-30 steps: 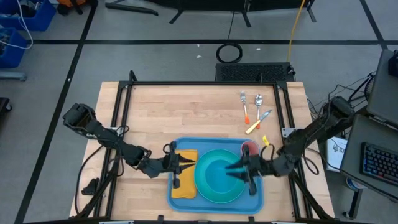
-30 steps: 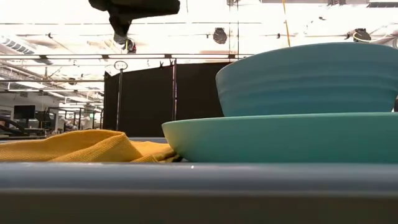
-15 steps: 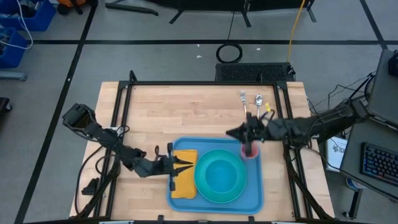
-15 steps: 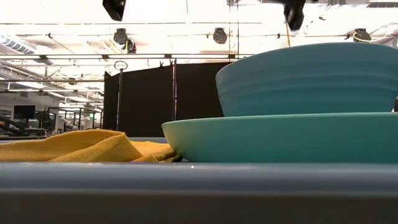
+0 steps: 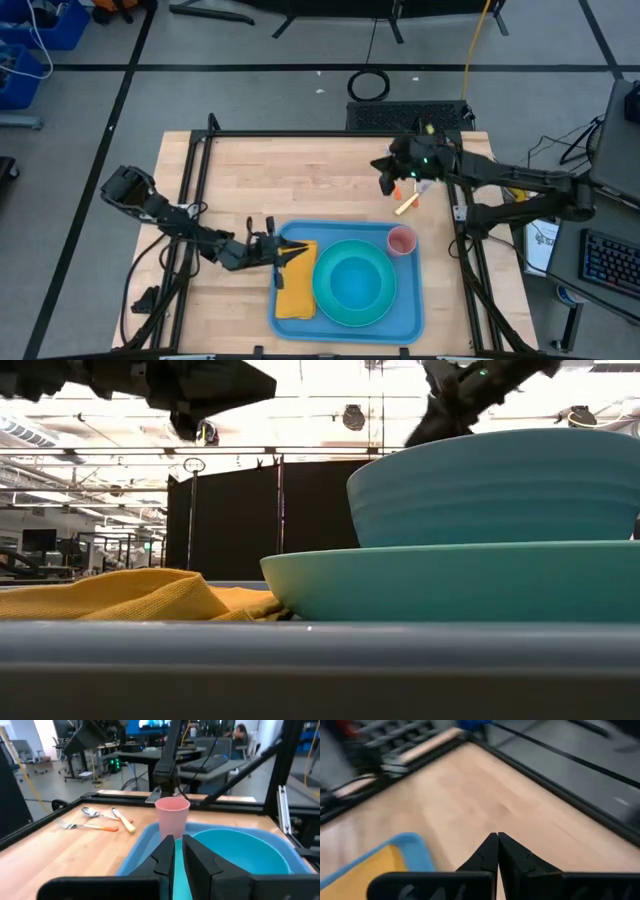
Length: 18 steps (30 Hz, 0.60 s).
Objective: Set up tray
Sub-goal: Put the orange fork on top of the napkin
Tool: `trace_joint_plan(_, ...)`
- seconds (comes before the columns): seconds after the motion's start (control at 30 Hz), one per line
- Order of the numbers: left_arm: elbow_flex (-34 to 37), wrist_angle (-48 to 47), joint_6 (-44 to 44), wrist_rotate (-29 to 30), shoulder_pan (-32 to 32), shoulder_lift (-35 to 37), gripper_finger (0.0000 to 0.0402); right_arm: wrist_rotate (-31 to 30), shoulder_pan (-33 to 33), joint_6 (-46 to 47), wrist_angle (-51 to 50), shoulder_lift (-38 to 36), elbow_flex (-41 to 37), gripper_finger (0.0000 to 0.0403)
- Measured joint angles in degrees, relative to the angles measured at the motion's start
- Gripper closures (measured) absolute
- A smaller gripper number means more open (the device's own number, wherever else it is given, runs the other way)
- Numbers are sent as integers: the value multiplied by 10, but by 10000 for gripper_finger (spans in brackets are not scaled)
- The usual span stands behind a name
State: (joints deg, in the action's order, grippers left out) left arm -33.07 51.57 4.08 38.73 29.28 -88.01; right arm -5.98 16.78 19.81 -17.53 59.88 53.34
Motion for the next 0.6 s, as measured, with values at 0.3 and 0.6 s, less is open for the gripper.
trace_joint_plan(0.3, 103, 170, 4, -53, -21, 0, 360, 163, 32, -119, 307, 57, 10, 401)
trace_joint_plan(0.6, 122, 190, 15, -58, -6, 0, 360, -56, 97, -58, 57, 85, 61, 400)
